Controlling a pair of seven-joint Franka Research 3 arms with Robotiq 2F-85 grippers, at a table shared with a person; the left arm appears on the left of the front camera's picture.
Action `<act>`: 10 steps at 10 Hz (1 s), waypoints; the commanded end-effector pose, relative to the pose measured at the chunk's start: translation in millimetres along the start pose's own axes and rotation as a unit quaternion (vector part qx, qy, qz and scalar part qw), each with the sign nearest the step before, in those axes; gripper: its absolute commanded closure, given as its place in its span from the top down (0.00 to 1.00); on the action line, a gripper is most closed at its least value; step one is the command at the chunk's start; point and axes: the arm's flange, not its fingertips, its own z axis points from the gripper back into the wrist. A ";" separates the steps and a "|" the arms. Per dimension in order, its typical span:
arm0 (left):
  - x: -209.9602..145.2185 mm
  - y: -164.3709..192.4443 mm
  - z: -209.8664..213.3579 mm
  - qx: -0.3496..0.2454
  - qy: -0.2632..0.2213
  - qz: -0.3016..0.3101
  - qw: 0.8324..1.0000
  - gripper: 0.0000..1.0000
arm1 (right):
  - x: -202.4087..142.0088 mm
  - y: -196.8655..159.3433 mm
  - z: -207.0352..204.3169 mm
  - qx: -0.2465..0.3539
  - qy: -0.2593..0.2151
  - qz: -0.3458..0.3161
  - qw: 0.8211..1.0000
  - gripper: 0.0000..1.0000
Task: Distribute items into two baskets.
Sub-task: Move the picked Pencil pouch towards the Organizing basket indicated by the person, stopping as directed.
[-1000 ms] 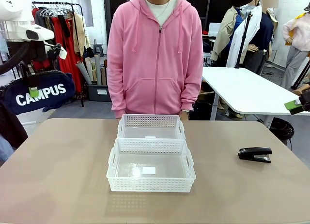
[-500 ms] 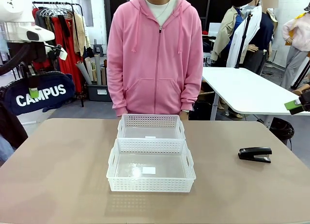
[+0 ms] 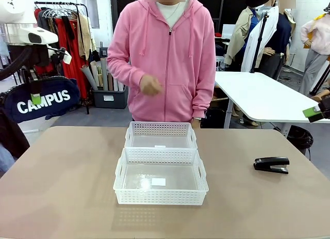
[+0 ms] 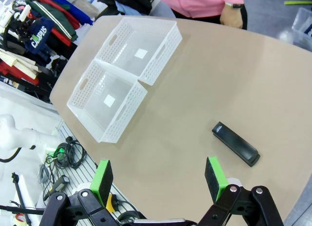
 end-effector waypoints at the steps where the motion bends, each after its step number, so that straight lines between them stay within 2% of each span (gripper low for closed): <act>1: -1.8 -0.3 3.2 -0.001 -0.001 0.006 1.000 0.00 | 1.4 0.9 0.3 0.005 -0.005 0.003 1.000 1.00; 10: -1.8 -0.3 3.2 -0.001 -0.001 0.006 1.000 0.00 | 1.4 0.9 0.3 0.005 -0.005 0.003 1.000 1.00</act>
